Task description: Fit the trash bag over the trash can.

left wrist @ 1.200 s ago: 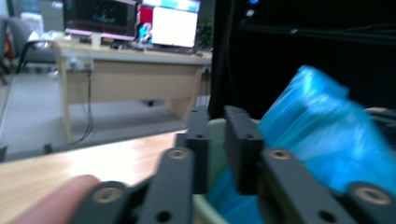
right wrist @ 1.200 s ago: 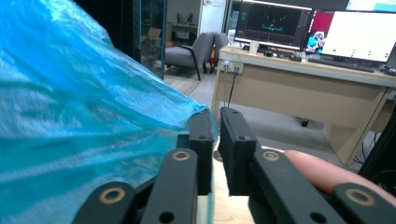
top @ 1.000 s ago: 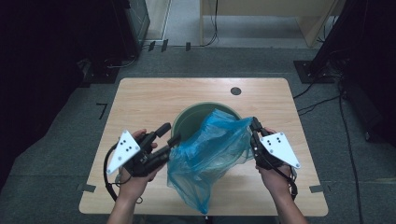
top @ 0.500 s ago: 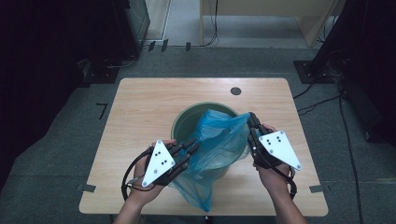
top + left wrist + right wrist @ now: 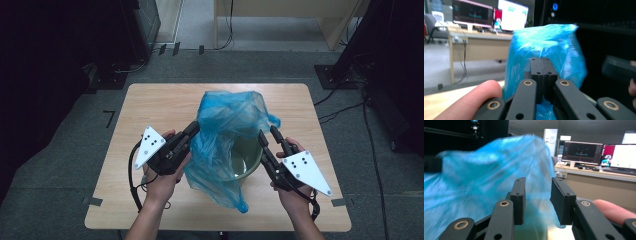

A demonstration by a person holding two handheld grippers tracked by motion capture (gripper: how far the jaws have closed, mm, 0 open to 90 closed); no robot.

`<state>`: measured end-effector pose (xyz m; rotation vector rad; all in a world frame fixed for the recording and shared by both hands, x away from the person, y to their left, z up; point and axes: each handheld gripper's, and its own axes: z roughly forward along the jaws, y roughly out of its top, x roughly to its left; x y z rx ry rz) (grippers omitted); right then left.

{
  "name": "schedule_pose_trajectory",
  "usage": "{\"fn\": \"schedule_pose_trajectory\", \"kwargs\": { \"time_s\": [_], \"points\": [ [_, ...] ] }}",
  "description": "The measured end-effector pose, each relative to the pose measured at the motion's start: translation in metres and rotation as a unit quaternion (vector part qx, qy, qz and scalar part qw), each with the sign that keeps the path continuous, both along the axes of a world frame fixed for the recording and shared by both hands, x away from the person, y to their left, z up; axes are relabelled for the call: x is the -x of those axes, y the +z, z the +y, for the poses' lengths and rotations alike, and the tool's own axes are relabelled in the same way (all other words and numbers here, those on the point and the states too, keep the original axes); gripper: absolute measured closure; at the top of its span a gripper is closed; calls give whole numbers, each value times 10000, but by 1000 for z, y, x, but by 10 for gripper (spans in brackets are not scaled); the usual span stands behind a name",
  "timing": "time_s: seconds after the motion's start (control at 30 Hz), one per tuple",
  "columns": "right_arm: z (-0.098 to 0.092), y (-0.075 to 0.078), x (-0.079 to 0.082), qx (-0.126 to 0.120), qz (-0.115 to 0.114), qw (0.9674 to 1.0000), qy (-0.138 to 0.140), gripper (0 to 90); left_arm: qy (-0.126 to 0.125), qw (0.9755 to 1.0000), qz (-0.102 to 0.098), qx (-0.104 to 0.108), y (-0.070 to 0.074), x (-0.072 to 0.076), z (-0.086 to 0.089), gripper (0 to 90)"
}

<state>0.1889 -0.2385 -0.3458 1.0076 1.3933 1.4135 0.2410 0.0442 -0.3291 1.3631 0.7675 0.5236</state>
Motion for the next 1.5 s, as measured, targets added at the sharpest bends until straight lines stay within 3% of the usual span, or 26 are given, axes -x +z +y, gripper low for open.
{"fn": "schedule_pose_trajectory", "kwargs": {
  "time_s": [0.23, 0.4, 0.53, 0.7, 0.87, 0.93, 1.0, 1.1, 1.2, 1.23, 1.33, 1.5],
  "points": [
    [15, -6, 5, 38, 84, 9988, 482, 660, -43, 9975, -588, 382, 11, 7, 0, 900],
    [23, -5, 7, -135, 159, 9965, 813, 647, -33, 9937, -969, 553, 17, 12, -2, 900],
    [25, -3, 8, -310, 208, 9935, 1071, 599, -1, 9919, -1110, 617, 22, 14, -6, 900],
    [26, 0, 9, -496, 238, 9876, 1472, 454, -25, 9878, -1389, 701, 28, 19, -10, 900],
    [29, 4, 6, -631, 543, 9765, 1986, 311, -155, 9839, -1560, 861, 29, 25, -16, 900],
    [32, 6, 4, -620, 732, 9734, 2082, 303, -226, 9824, -1583, 969, 29, 27, -18, 900],
    [36, 6, 4, -561, 732, 9721, 2155, 367, -294, 9813, -1570, 1070, 29, 28, -20, 900],
    [42, 8, 7, -401, 631, 9749, 2096, 628, -383, 9804, -1572, 1129, 29, 29, -23, 899],
    [48, 8, 10, -102, 512, 9823, 1801, 830, -443, 9802, -1564, 1128, 28, 30, -23, 898],
    [48, 8, 11, -58, 487, 9828, 1781, 870, -454, 9801, -1556, 1142, 28, 29, -22, 897],
    [47, 8, 14, 37, 331, 9864, 1608, 900, -474, 9804, -1520, 1157, 26, 29, -18, 894],
    [36, 11, 16, -67, 184, 9913, 1298, 900, -428, 9817, -1465, 1141, 24, 28, -8, 870]
  ]
}}
